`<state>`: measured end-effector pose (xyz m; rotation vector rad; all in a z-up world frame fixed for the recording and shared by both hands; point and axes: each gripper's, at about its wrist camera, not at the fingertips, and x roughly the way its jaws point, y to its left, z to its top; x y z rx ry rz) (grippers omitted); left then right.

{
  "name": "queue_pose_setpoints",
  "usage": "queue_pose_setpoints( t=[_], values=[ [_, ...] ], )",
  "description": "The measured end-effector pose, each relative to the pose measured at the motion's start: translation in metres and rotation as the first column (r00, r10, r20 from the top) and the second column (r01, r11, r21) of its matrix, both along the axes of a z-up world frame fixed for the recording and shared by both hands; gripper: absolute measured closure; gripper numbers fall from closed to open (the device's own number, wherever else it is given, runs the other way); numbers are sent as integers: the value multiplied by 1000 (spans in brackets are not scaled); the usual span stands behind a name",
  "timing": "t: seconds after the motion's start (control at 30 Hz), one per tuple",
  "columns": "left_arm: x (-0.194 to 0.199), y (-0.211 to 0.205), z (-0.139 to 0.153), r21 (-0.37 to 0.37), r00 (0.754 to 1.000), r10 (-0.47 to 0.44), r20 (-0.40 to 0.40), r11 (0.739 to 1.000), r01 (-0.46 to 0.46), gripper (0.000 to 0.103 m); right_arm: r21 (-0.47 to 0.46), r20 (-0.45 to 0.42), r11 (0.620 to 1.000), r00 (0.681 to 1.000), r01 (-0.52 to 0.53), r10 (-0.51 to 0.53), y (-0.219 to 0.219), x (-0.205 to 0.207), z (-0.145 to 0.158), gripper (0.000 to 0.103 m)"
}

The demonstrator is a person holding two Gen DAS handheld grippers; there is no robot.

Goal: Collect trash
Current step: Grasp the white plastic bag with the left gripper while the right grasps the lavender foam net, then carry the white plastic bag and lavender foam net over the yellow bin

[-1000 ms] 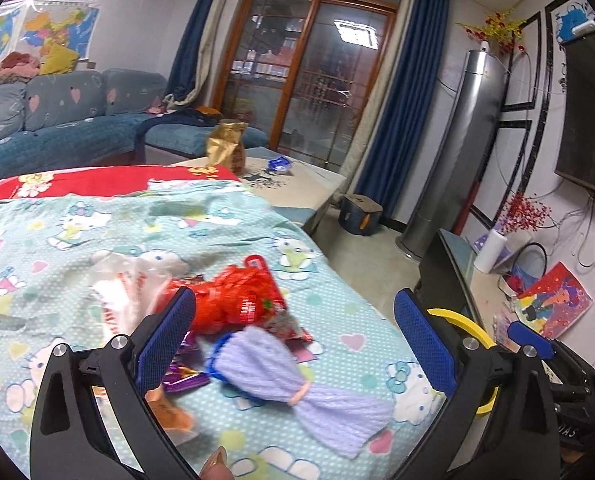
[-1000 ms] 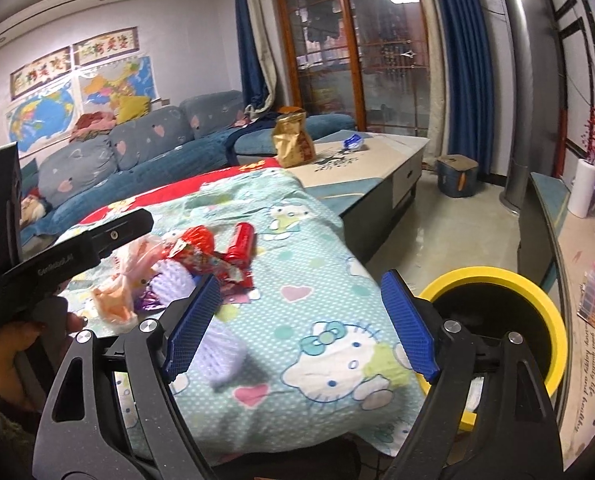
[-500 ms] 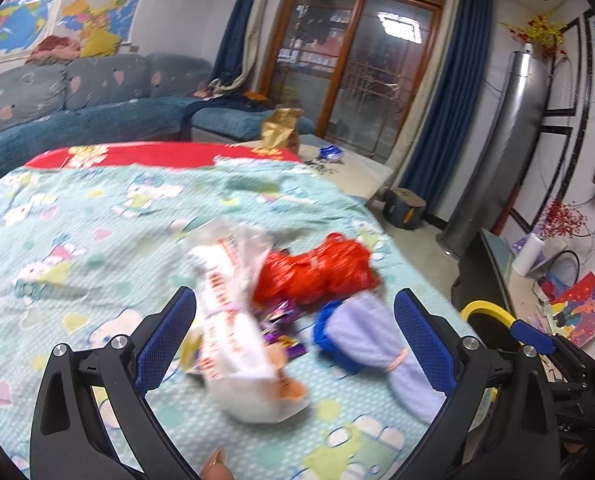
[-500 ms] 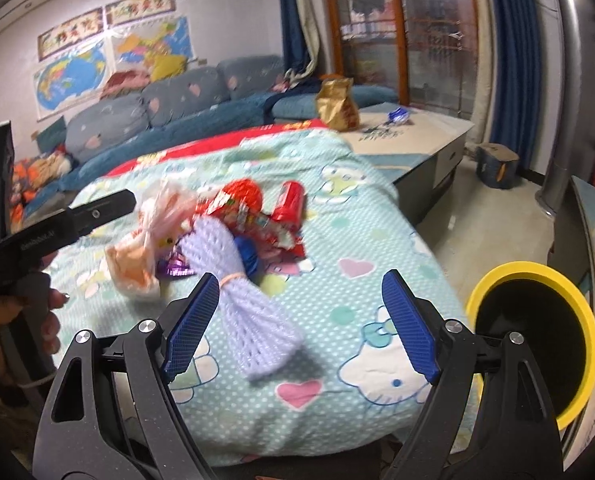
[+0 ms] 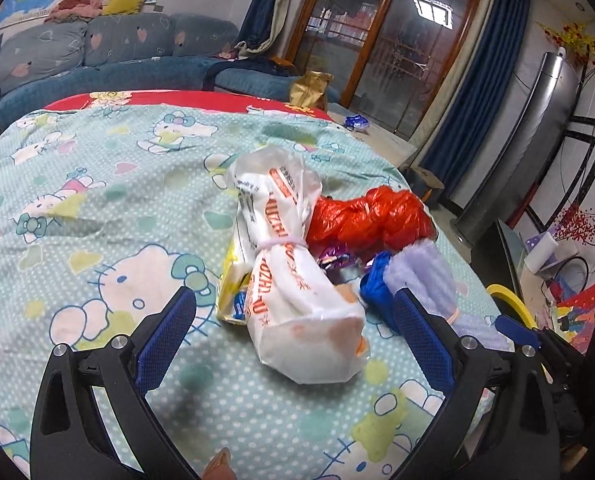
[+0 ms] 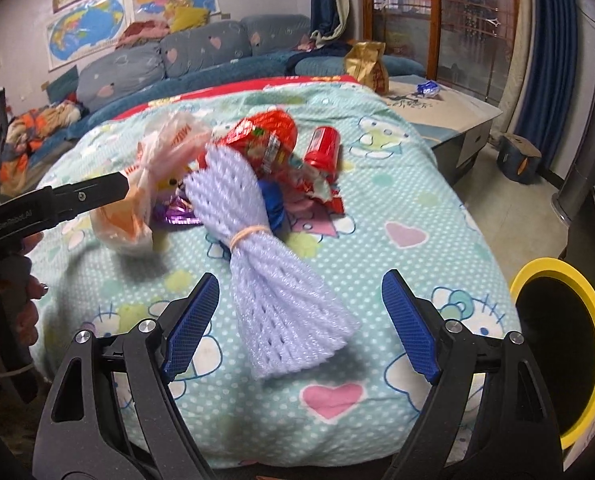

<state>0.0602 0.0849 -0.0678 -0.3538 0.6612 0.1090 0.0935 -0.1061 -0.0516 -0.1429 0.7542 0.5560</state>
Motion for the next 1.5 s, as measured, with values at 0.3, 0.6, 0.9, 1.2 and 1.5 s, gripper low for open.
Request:
queue_pose_setpoints(
  t=[0.3,0.6,0.9,1.2,1.5],
  values=[
    [-3,-7,-7,8,1000,1,-30,1000,-1,47,-23,-22,1000,1000,-10,10,12,2,-12,35],
    [-13,-8,-8,8,999,-9,-34,1000,9,73,22,-91,999,996,-25,27,13,1,-20,71],
    [-22,1,15,4,999,-8,36,1000,8,83,63,-70,997,996,-51,55,9,-14,-8,79],
    [-27,10,37,-7,996,0,90,1000,1,87,103,-45,992,996,-73,78,7,-25,9,79],
    [-33,8,61,5,988,-20,156,1000,20,88,137,-7,988,997,-71,72,1,-31,27,80]
  ],
)
